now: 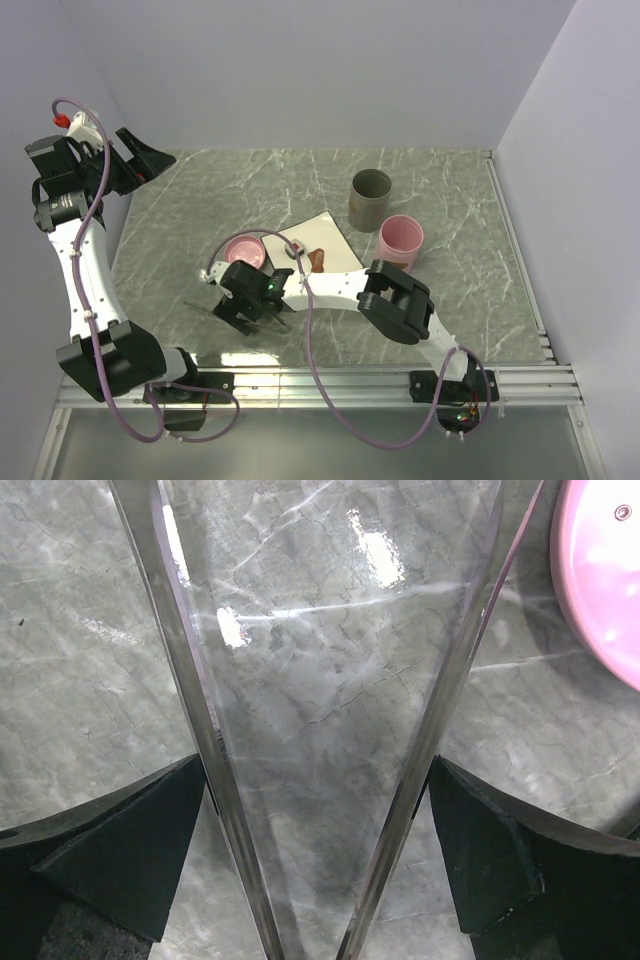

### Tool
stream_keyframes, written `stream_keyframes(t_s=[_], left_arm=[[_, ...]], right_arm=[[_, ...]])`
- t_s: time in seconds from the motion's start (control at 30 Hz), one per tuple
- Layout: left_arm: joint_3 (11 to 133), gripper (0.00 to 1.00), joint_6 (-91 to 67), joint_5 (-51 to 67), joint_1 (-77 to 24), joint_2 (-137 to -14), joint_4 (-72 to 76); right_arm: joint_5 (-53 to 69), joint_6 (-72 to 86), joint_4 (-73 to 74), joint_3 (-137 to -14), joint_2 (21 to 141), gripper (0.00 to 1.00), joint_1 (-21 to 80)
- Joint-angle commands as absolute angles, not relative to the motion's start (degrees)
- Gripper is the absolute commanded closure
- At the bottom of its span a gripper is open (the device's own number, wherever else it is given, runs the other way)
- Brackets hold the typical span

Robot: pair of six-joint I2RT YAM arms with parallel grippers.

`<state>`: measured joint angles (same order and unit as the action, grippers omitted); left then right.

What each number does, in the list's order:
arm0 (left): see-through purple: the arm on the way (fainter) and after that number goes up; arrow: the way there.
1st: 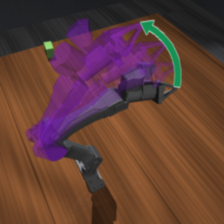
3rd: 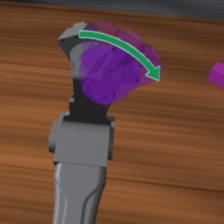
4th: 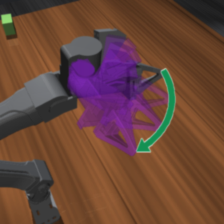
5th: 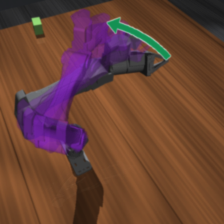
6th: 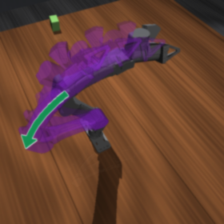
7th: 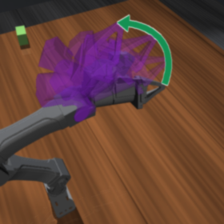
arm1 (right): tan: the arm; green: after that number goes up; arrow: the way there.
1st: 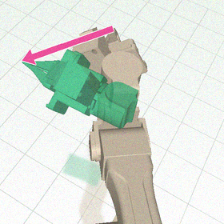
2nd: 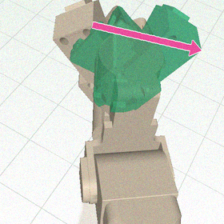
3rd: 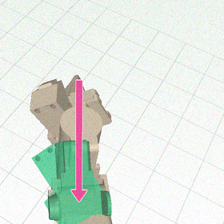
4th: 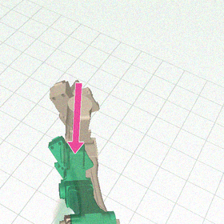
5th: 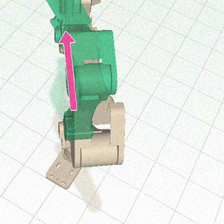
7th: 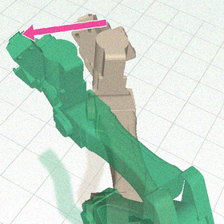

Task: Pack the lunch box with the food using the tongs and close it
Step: Pick up the clamp at the center of the board.

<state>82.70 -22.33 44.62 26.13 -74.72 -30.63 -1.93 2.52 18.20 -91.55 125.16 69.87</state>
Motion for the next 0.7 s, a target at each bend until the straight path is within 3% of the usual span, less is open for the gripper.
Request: stream_keyframes(t_s=[0.0,0.4,0.67], left_arm=[[83.3,0.01,-23.1,46.1,26.4,-73.0,-28.7],[83.7,0.01,-22.9,45.9,26.6,-72.9,-29.2],[82.8,0.01,-23.8,47.0,26.6,-73.0,-28.0]], right_arm=[[-2.6,2.8,20.5,-90.4,124.3,0.0,69.7],[-1.8,3.6,22.1,-90.0,121.4,0.12,69.3],[-0.8,1.8,23.8,-88.4,115.4,0.27,68.1]])
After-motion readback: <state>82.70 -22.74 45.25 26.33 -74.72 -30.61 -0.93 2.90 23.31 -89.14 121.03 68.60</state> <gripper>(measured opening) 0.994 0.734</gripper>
